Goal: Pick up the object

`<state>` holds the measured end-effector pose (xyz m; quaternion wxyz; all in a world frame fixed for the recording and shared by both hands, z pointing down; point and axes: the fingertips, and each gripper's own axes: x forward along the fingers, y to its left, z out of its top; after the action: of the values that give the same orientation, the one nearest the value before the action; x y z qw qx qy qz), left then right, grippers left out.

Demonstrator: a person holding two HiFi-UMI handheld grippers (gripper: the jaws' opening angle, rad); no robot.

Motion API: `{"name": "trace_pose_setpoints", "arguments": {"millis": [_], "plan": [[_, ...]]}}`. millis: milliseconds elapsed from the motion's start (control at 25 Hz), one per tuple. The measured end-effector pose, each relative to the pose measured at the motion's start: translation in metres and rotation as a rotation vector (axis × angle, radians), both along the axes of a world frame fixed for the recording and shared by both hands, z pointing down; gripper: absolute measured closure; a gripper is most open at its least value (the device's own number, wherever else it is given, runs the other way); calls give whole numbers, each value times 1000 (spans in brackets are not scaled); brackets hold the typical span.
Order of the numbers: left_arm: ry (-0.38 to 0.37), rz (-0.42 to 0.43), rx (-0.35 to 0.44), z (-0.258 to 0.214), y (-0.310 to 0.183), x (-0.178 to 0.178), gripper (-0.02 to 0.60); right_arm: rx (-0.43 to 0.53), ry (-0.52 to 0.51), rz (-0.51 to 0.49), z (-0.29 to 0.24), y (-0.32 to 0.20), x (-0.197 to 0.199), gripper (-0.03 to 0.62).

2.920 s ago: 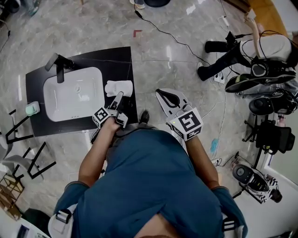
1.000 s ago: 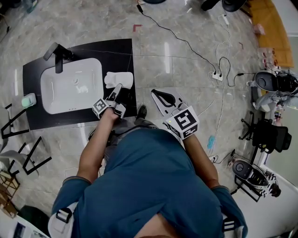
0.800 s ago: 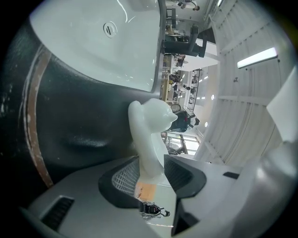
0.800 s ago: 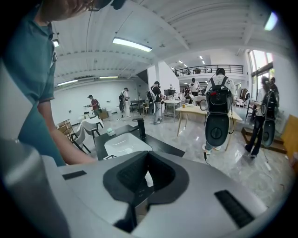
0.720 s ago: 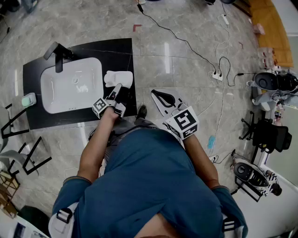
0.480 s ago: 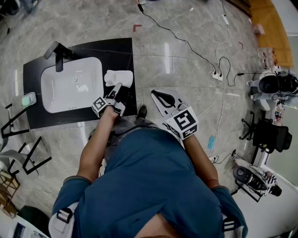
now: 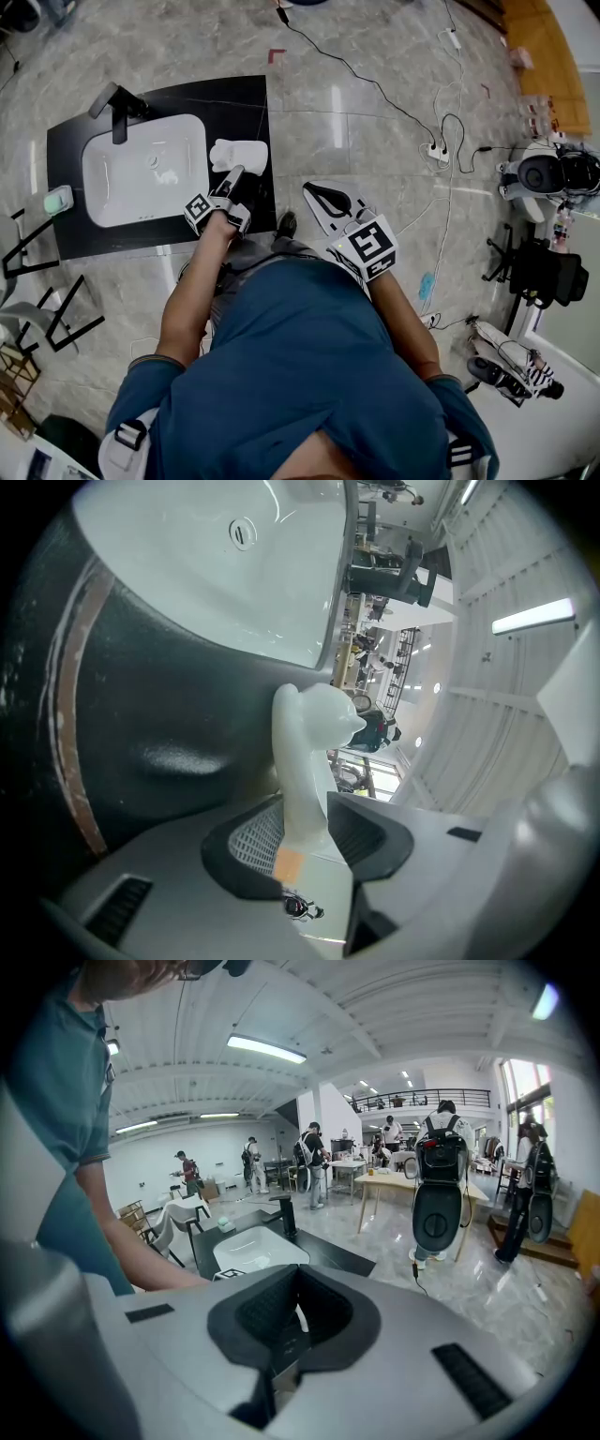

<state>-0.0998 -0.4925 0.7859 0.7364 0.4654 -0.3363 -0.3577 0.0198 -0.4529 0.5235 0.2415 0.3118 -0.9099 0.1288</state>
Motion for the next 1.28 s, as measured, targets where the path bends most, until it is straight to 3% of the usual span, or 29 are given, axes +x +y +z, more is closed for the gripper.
{"name": "trace_pose_setpoints", "arguments": {"millis": [200, 480, 1280], "plan": [[51, 31, -39, 2, -4, 1, 442, -10, 3, -10, 3, 1, -4, 580], [124, 5, -83, 6, -9, -3, 465, -12, 0, -14, 6, -3, -6, 580], [51, 23, 18, -7, -10, -11, 494, -31, 0, -25, 12, -13, -10, 580]]}}
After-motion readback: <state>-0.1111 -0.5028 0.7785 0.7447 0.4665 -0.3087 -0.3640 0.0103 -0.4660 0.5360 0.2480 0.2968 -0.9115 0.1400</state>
